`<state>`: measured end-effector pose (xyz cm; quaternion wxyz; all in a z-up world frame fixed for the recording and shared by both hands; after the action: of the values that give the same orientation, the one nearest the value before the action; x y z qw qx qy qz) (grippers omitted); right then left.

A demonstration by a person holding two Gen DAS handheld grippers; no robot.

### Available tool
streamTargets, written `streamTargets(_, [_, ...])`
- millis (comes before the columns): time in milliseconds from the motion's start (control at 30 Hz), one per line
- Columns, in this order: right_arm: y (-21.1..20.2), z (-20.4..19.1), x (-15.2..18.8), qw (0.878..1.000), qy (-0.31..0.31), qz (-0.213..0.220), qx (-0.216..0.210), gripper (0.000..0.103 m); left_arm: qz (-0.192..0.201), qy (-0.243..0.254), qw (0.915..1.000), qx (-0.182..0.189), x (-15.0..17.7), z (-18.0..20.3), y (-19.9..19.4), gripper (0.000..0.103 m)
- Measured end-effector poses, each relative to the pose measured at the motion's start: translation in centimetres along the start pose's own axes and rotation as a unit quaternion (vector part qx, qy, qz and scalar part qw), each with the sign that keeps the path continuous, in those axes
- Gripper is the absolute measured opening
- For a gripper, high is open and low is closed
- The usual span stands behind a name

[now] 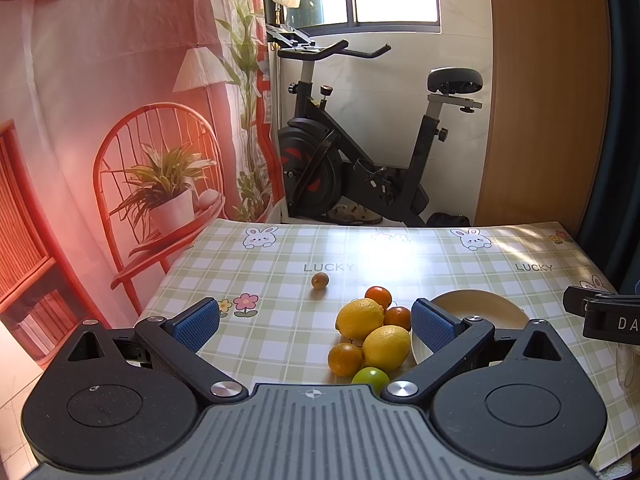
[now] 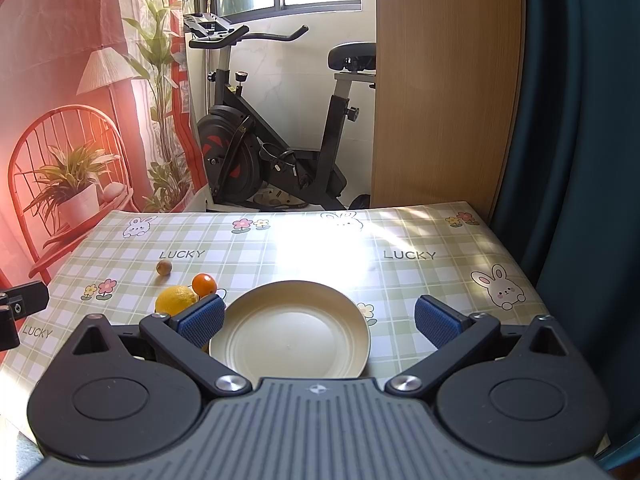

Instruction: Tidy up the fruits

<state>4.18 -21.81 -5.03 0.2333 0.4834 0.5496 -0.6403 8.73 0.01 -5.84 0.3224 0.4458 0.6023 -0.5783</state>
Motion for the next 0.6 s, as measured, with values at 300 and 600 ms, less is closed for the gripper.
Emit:
streamTargets(300, [0.03,-0.01,-0.02,1.0,0.0,0.0,0.0,0.103,-0.001,-0.002,1.0,-0.001,0.05,-0.07,0.03,0.103])
streamTargets(600, [0.06,0.01,-0.04,1.0,0.0,-0.001,0.0,0.103,-0.002,-0.005,1.0,-0.002,-0.09,-0.03,0.12,0.103])
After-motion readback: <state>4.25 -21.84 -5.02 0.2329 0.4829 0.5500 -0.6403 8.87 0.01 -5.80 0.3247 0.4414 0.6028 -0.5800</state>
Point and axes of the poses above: each gripper's, at about its wrist camera, not at the fingertips, and y roughly the way its jaws point, z to its right, x to its underside, the point moved 10 cm from there along y, roughly the way its jaws point, and after that the axes turned 9 degrees about z, right-handed, at the moved point
